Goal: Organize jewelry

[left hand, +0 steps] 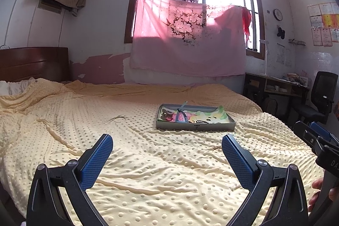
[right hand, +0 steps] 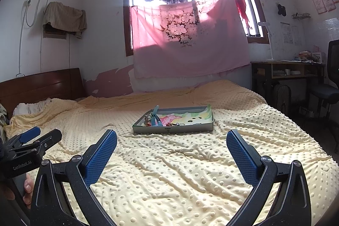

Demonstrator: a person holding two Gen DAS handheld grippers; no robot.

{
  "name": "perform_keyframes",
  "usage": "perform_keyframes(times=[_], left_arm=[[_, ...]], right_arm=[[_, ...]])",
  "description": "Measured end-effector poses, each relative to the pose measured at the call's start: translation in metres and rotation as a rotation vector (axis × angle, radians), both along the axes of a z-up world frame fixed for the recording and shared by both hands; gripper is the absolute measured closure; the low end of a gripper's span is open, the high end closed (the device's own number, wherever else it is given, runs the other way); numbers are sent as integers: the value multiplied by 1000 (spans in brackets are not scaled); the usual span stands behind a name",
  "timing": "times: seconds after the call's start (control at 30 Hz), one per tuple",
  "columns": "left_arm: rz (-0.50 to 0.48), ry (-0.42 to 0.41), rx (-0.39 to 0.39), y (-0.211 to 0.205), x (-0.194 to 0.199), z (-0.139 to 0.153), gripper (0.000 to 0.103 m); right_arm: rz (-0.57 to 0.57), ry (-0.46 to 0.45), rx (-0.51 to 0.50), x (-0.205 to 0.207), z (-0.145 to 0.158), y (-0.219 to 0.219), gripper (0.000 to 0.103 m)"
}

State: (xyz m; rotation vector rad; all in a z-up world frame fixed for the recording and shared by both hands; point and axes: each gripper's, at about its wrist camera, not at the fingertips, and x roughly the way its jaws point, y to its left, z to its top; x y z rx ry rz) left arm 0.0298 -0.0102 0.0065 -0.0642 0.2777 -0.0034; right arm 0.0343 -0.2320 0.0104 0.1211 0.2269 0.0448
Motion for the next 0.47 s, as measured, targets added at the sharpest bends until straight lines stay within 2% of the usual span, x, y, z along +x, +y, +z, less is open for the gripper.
perform_keyframes(times=[0.47], left_arm=[[10,28,0,5,8,-6,0]], right_arm=[[-3,20,16,9,-7,9,1]])
